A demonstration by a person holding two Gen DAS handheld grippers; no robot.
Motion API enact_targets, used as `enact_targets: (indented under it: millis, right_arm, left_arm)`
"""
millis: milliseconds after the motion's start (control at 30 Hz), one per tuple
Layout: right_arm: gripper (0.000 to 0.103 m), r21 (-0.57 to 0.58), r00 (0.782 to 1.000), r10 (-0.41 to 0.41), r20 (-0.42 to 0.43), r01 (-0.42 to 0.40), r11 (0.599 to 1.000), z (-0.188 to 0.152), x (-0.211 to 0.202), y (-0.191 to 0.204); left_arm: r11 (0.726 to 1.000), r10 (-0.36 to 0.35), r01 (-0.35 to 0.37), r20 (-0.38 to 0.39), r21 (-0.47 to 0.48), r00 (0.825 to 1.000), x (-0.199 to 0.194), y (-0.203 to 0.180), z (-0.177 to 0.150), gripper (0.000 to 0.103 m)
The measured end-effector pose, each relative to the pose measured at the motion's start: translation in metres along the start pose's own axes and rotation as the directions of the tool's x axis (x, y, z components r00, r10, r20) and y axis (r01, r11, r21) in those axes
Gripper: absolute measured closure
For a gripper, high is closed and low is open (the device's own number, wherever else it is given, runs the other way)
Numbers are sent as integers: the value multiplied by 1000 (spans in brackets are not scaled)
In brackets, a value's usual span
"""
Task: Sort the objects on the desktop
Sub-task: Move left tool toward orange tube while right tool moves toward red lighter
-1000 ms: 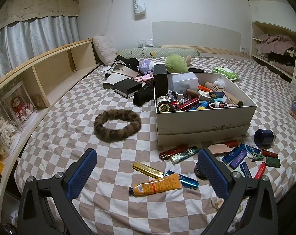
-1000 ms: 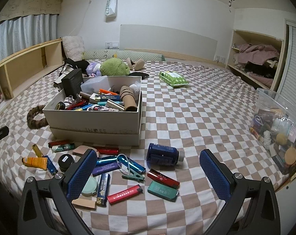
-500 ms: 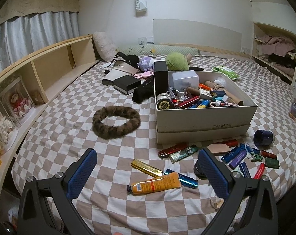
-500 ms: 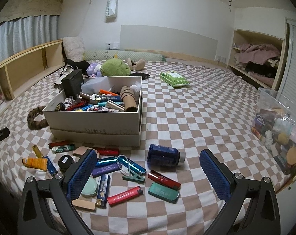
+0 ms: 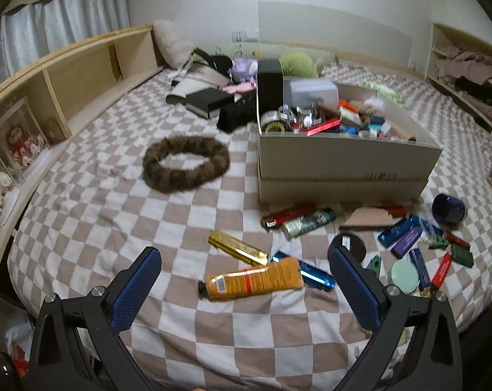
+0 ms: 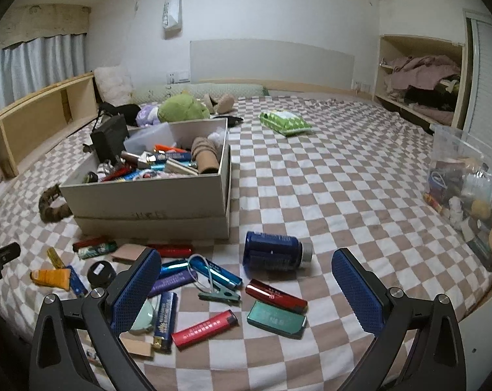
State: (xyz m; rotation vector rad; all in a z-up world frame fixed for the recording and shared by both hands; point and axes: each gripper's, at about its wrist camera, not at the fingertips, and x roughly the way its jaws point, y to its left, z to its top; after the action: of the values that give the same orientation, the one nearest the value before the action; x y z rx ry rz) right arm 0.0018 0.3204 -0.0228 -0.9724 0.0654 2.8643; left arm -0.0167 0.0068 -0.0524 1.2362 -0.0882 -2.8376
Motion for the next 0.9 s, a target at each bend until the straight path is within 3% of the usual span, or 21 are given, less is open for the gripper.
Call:
enact_targets:
  millis: [200,400,467,633,767,900]
  right_arm:
    - [0,28,996,23,-90,-21,999,-15,23,-7]
    - [0,39,978,75,-196,-69,997,-34,45,-4]
    - [0,17,971,89,-221,-88,996,-41,50,2]
    - [0,-164,955,151,-254,-196,967,-55,51,23]
    - [0,-191,915,234,-329,-308,932,-53,65,18]
    - [0,-231,889,237,-391,-344,910,-54,83,18]
  left_arm:
    - [1000,16,-17,-75,-5,997,20,-3,-11,0]
    - [999,28,-31,-147,-15,989,39,-5,-21,0]
    - [999,32,-36,-171,-18,985,45,-5,-24,0]
    - [999,34,-39,-198,-23,980,53,-3,-29,0]
    - [999,26,-35,-206,-40,978,56,1,-30,0]
    - [998,23,-35,-218,-51,976,59,3,-31,0]
